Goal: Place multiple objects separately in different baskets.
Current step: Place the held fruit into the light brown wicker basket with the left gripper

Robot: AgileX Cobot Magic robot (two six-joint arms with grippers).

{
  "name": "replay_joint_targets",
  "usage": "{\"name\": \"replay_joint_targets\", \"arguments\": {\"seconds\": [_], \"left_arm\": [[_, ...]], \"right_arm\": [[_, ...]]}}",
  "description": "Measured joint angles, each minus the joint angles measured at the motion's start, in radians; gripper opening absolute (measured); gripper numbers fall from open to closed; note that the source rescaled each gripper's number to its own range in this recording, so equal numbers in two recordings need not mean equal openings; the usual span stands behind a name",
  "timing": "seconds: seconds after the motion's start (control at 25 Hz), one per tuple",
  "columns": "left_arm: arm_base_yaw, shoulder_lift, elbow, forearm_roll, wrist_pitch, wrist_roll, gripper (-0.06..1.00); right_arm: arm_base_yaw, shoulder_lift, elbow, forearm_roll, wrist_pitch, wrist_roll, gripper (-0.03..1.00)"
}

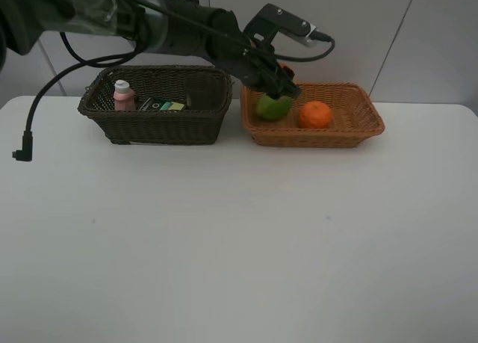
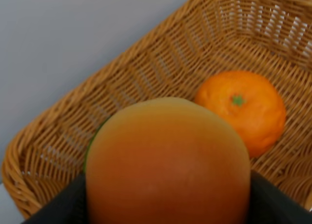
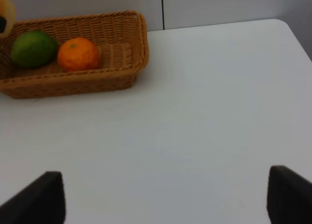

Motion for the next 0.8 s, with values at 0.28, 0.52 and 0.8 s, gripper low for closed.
{"name": "replay_joint_targets", "arguments": {"seconds": [0.28, 0.52, 0.8], "left_arm": [[-0.016, 0.065, 0.0, -0.033, -0.036, 0.0, 0.75], [-0.022, 0.074, 0.0, -0.035, -0.041, 0.0, 0.75], [-0.022, 0.074, 0.0, -0.041, -0.037, 0.0, 0.82]], "right_arm": [[0.0, 0.0, 0.0, 0.0, 0.0, 0.0, 0.67], [0.0, 0.0, 0.0, 0.0, 0.0, 0.0, 0.67], [0.0, 0.0, 0.0, 0.0, 0.0, 0.0, 0.67]]}}
